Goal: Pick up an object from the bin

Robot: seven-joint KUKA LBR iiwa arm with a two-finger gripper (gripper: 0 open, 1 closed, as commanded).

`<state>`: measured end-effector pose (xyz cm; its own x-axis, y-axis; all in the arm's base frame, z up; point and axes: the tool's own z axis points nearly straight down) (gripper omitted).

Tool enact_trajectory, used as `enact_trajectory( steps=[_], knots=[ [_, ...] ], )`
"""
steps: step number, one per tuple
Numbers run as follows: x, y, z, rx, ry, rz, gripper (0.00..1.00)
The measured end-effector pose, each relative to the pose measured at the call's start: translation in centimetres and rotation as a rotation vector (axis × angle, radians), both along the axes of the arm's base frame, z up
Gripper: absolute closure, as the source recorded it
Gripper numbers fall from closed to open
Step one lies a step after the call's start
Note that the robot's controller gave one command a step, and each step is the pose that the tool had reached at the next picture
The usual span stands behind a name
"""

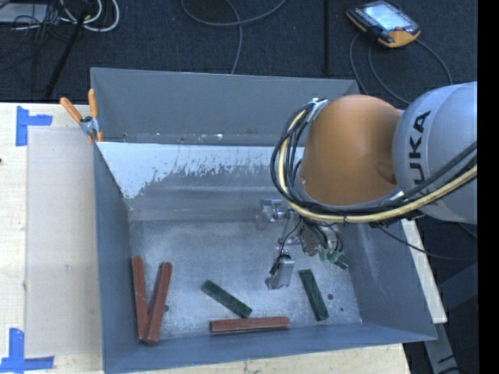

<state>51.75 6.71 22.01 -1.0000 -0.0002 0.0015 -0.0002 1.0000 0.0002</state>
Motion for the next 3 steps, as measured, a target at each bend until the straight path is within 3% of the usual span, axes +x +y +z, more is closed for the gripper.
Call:
enact_trajectory(
  steps=[1, 2, 3],
  knots=[
    [-1.1, 1.8, -5.3, 0.001, -0.006, -0.002, 0.0],
    [-2.4, 2.9, -10.4, 0.0, 0.0, -0.154, 0.0],
    [-2.6, 4.5, -15.0, 0.0, 0.004, -0.167, 1.0]
  ],
)
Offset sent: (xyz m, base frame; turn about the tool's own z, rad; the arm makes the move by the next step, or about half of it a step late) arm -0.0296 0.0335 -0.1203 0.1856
